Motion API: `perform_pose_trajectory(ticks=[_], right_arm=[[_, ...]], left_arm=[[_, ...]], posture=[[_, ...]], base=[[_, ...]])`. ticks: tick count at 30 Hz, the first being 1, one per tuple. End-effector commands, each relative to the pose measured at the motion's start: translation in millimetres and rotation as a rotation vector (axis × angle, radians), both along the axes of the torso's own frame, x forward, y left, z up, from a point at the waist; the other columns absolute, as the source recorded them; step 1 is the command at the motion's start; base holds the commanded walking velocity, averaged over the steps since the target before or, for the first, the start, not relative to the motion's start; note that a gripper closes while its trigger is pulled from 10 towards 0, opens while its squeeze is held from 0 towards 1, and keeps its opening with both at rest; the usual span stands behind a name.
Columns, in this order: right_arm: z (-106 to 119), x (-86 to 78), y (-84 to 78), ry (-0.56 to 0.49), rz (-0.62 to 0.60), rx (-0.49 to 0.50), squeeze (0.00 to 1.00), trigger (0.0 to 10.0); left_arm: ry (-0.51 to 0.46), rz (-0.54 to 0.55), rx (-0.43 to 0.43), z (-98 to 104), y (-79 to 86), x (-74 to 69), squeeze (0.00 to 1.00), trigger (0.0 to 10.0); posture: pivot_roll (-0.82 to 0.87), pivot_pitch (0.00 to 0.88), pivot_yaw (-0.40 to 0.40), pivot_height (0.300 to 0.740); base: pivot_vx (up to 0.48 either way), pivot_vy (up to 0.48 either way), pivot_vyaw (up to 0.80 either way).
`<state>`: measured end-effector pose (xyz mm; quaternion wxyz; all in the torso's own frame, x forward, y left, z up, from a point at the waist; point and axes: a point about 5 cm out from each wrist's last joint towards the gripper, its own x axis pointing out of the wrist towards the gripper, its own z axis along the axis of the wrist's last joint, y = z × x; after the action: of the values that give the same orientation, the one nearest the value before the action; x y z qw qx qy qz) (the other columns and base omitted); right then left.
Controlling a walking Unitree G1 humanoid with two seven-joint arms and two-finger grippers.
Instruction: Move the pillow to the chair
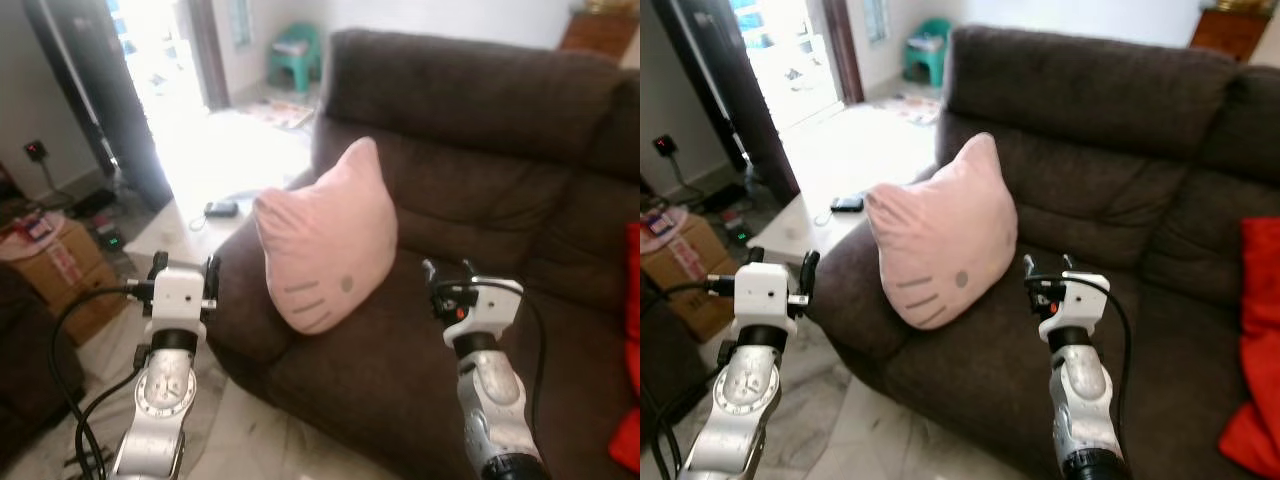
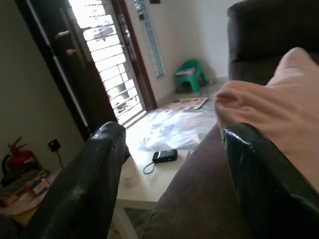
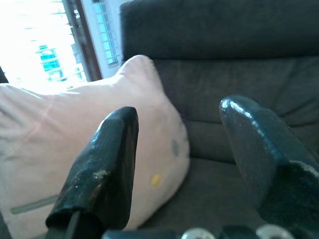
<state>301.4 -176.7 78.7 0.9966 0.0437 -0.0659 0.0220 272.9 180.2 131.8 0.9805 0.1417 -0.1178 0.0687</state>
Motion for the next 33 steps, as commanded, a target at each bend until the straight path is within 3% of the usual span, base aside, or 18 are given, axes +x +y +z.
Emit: perform_pose_trajectory(ticks=[1, 11, 14, 16, 17, 19, 24, 25, 27, 29, 33], right_arm=[[1, 1.3, -0.3, -0.003, 0.002, 0.001, 0.0, 10.0], [0, 2.6, -1.8, 0.004, -0.001, -0.005, 0.0, 10.0], [-4, 2.9, -3.0, 0.025, -0.002, -0.014, 0.0, 10.0], [-13, 2.1, -9.8, 0.075, -0.018, -0.025, 0.0, 10.0], [-13, 2.1, -9.8, 0.075, -0.018, -0.025, 0.0, 10.0], [-29, -1.9, -21.6, 0.166, -0.037, -0.055, 0.0, 10.0], [-54, -13.2, -38.0, 0.319, -0.069, -0.076, 0.0, 10.0], [-66, -21.0, -43.8, 0.396, -0.08, -0.096, 0.0, 10.0], [-72, -25.4, -46.1, 0.433, -0.083, -0.1, 0.0, 10.0], [-96, -46.7, -52.9, 0.59, -0.099, -0.108, 0.0, 10.0], [-116, -69.9, -59.8, 0.727, -0.121, -0.118, 0.0, 10.0]], left_arm=[[-0.005, 0.004, -0.002, 2, 0.7, 0.2, 0.0, 10.0], [0.018, 0.014, -0.005, -4, 3.4, 1.0, 0.0, 10.0], [0.09, 0.045, -0.046, -19, 10.8, 1.7, 0.0, 10.0], [0.192, 0.032, -0.056, -41, 17.3, -0.3, 0.0, 10.0], [0.192, 0.032, -0.056, -41, 17.3, -0.3, 0.0, 10.0], [0.304, 0.04, -0.062, -68, 28.0, -6.4, 0.0, 10.0], [0.453, 0.057, -0.072, -101, 40.2, -19.2, 0.0, 10.0], [0.505, 0.064, -0.076, -114, 43.7, -25.9, 0.0, 10.0], [0.534, 0.064, -0.083, -120, 44.6, -29.4, 0.0, 10.0], [0.664, 0.066, -0.095, -147, 46.8, -44.9, 0.0, 10.0], [0.77, 0.078, -0.094, -168, 48.0, -60.4, 0.0, 10.0]], posture=[[0.04, 0.0, 0.005, 0.74], [0.04, 0.0, 0.006, 0.74], [0.04, 0.0, 0.005, 0.74], [0.04, 0.0, 0.005, 0.74], [0.04, 0.0, 0.005, 0.74], [0.04, 0.0, 0.004, 0.74], [0.04, 0.0, 0.004, 0.74], [0.04, 0.0, 0.003, 0.74], [0.04, 0.0, 0.002, 0.74], [0.04, 0.0, 0.0, 0.74], [0.04, 0.0, 0.002, 0.74]], base=[[-0.244, 0.0, 0.0], [-0.146, 0.0, 0.0], [0.0, 0.0, 0.0], [0.0, 0.0, 0.0], [0.0, 0.0, 0.0], [0.0, 0.0, 0.0], [0.0, 0.0, 0.0], [0.0, 0.0, 0.0], [0.0, 0.0, 0.0], [0.0, 0.0, 0.0], [0.0, 0.0, 0.0]])
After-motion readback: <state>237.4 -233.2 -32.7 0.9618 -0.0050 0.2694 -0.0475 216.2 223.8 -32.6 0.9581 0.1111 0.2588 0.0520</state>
